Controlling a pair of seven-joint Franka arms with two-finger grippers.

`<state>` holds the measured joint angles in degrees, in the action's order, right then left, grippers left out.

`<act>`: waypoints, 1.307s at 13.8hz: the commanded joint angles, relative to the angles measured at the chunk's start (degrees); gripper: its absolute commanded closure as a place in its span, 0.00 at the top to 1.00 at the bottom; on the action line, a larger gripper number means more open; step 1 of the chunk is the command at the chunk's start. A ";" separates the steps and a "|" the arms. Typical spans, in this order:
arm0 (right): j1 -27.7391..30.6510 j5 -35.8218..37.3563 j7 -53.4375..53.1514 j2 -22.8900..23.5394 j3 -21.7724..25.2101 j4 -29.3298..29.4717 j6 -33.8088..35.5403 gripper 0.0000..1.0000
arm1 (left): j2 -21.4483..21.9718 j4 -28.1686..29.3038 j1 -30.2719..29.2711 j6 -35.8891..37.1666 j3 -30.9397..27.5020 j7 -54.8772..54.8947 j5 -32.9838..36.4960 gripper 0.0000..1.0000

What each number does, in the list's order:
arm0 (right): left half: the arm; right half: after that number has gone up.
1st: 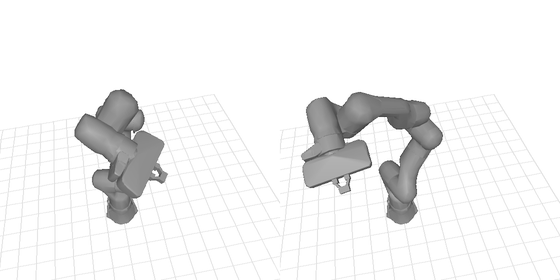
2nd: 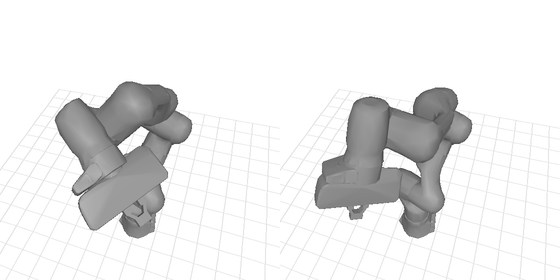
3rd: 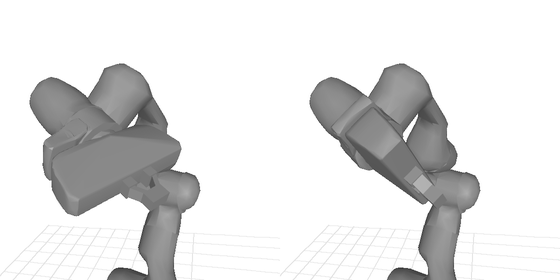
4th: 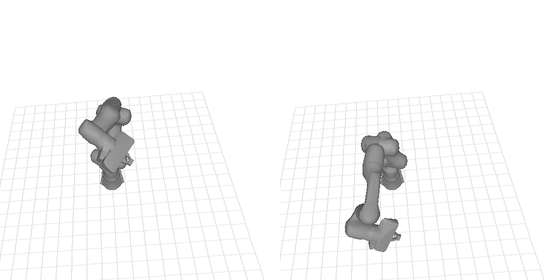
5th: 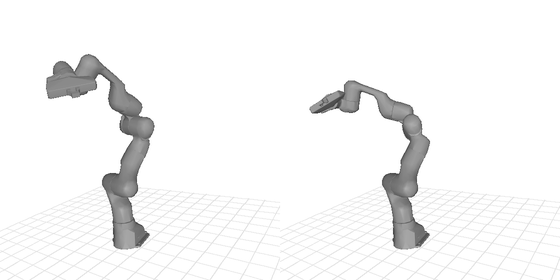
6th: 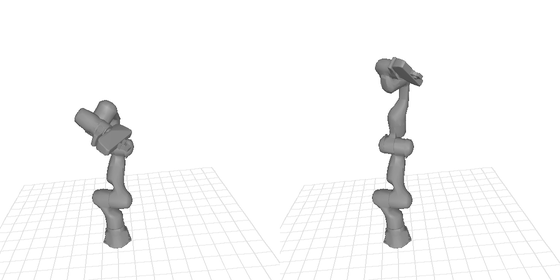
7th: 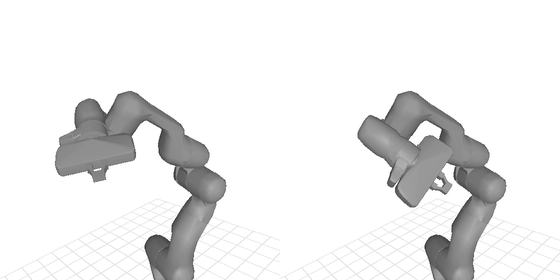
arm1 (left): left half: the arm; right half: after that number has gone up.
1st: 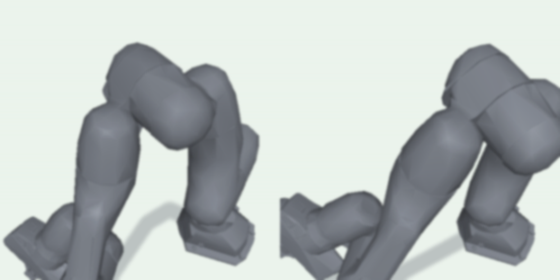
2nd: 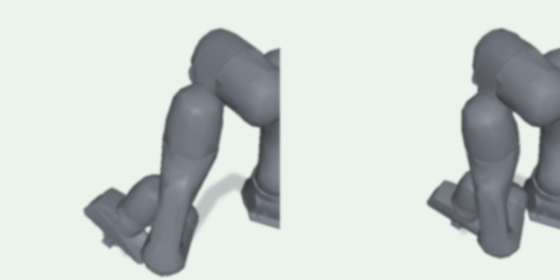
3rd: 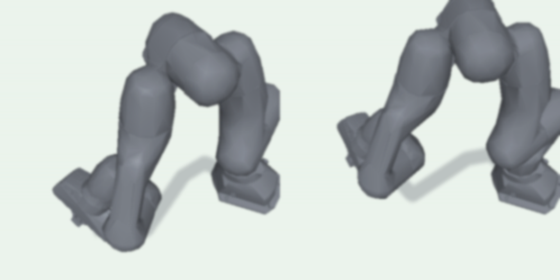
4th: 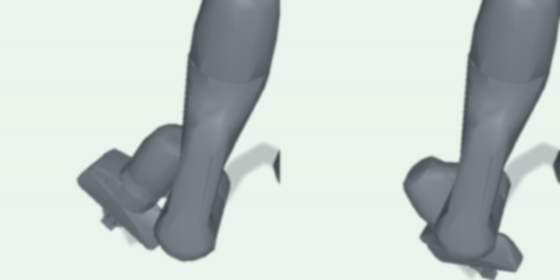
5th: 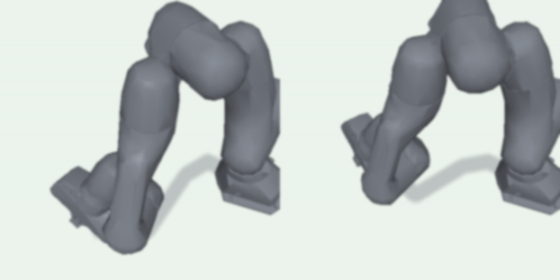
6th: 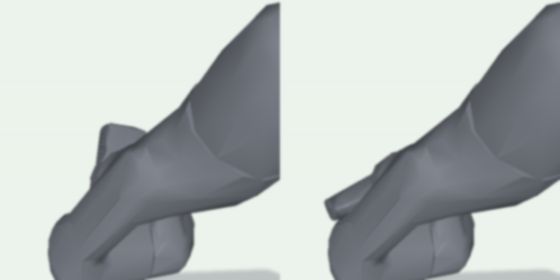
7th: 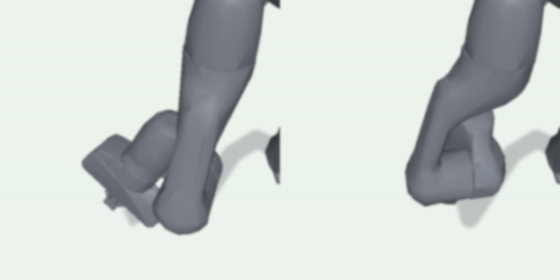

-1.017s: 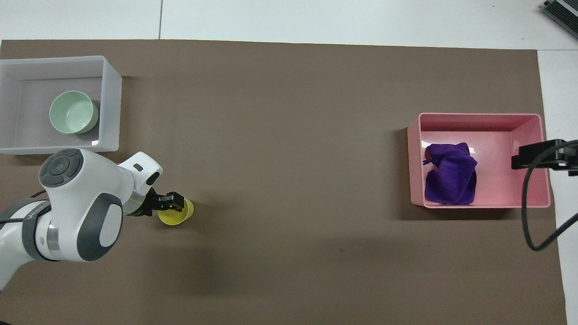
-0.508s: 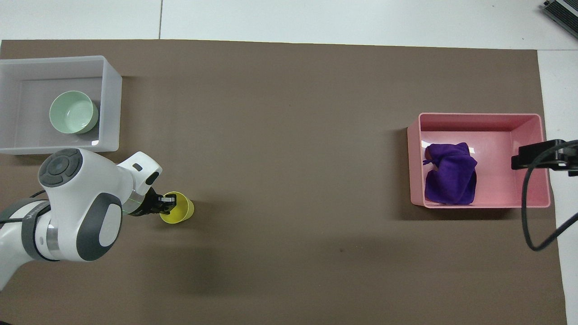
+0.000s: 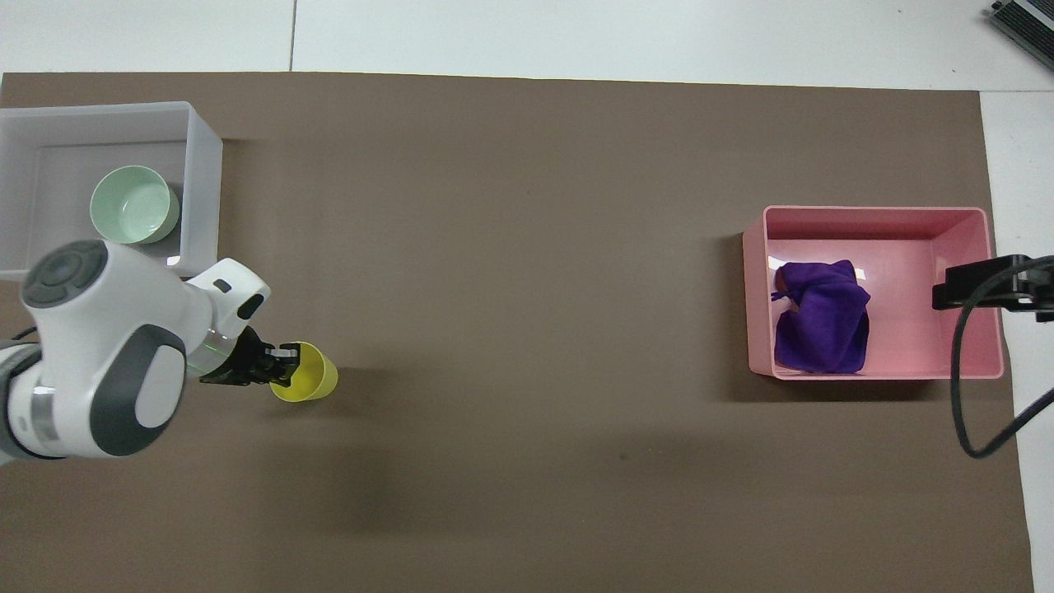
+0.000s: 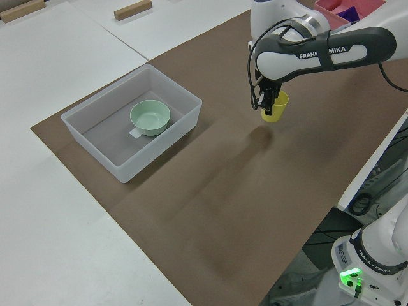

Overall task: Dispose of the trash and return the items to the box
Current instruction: 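Lift the yellow cup with the left gripper toward the clear box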

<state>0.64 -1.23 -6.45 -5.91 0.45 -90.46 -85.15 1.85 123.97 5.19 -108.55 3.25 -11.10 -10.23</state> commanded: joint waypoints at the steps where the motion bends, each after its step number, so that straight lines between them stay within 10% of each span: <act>1: 0.50 0.18 1.18 -1.12 -0.19 -1.30 -0.10 1.00 | 0.43 -7.67 -3.17 10.00 -0.09 0.46 -0.40 0.00; 6: 0.41 0.00 1.18 -1.21 -0.19 -1.39 -0.02 1.00 | -2.45 -24.27 -13.33 16.71 -0.27 1.07 0.30 0.00; 10: 0.41 0.00 1.09 -1.30 -0.19 -1.74 -0.10 1.00 | -15.35 -38.16 -20.21 14.08 -0.35 2.92 8.28 0.00; 18: 0.41 -0.09 1.01 -1.65 -0.19 -2.52 -0.28 1.00 | -26.97 -39.51 -22.15 -2.69 -0.35 3.45 8.65 0.00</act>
<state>0.64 -1.23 -6.45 -6.09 0.45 -90.99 -85.15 -22.29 86.27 -16.26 -108.20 2.25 -7.93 -2.70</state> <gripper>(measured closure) 0.000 0.969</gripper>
